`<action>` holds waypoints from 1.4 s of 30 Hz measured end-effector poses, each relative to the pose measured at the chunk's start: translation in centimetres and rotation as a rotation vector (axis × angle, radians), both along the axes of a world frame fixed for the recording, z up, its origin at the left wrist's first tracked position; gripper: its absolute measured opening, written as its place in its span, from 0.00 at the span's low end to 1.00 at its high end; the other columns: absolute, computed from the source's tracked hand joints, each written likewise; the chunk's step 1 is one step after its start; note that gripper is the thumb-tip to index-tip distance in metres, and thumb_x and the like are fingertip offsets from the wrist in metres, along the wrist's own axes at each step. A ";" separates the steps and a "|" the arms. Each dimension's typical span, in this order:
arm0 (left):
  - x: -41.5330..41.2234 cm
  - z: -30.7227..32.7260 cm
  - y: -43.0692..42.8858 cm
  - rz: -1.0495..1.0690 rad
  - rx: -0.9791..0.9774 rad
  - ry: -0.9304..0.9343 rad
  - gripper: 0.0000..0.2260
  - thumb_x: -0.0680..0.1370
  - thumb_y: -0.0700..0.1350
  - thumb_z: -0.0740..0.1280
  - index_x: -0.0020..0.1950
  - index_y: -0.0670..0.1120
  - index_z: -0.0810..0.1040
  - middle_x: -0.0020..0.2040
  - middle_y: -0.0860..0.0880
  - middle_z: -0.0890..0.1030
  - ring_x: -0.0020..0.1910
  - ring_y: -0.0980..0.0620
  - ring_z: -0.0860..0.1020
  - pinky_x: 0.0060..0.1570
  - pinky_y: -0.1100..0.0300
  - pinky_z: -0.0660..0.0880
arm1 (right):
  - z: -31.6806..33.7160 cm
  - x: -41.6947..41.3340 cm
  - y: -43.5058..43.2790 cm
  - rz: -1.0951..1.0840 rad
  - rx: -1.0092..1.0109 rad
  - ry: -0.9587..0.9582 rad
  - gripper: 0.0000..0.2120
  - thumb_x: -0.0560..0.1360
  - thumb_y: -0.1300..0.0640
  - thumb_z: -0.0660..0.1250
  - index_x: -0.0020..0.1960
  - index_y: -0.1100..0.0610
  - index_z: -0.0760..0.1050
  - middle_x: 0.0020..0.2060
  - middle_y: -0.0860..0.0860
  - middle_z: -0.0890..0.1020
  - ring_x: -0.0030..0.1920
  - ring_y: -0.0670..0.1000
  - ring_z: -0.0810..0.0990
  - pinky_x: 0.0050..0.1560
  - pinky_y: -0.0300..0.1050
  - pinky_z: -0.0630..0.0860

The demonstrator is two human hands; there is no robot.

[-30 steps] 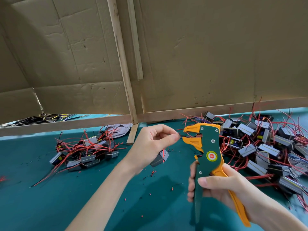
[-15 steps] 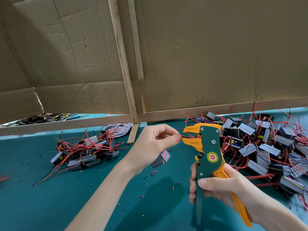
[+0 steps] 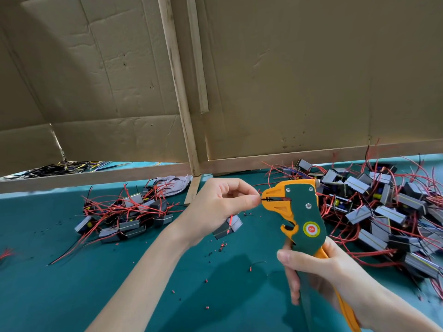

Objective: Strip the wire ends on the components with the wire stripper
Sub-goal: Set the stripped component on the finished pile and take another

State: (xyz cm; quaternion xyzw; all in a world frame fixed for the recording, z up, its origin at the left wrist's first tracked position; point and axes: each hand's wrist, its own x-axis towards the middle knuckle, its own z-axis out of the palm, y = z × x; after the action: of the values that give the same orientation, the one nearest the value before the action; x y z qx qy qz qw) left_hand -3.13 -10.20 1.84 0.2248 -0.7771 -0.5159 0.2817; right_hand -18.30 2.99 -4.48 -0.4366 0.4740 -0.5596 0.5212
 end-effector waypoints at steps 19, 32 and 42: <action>1.0 0.8 -1.1 0.139 -0.135 -0.054 0.04 0.77 0.41 0.69 0.42 0.47 0.81 0.34 0.56 0.79 0.36 0.60 0.74 0.40 0.71 0.71 | -0.5 -0.7 -1.1 0.119 0.031 -0.219 0.17 0.56 0.61 0.77 0.42 0.66 0.80 0.36 0.68 0.79 0.36 0.65 0.81 0.40 0.56 0.80; -15.1 5.1 2.2 0.112 0.249 0.414 0.05 0.79 0.36 0.64 0.53 0.39 0.77 0.46 0.44 0.78 0.35 0.55 0.77 0.42 0.63 0.79 | -2.2 -2.4 -2.4 -0.091 0.297 -0.326 0.04 0.60 0.63 0.72 0.33 0.65 0.82 0.35 0.66 0.80 0.34 0.62 0.82 0.35 0.54 0.81; -7.7 -1.8 -5.0 0.545 -0.524 -0.769 0.25 0.79 0.49 0.62 0.74 0.47 0.59 0.72 0.40 0.62 0.72 0.40 0.56 0.67 0.43 0.59 | -2.0 -2.5 -2.6 -0.074 0.341 -0.342 0.09 0.57 0.70 0.72 0.38 0.66 0.81 0.35 0.64 0.81 0.32 0.61 0.82 0.32 0.54 0.82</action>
State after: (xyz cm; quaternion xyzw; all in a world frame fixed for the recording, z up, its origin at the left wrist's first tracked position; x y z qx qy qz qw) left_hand -10.79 -15.24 0.01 0.5132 -0.8404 -0.0932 0.1472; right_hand -20.76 0.38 -6.48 -0.2237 0.4819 -0.5560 0.6392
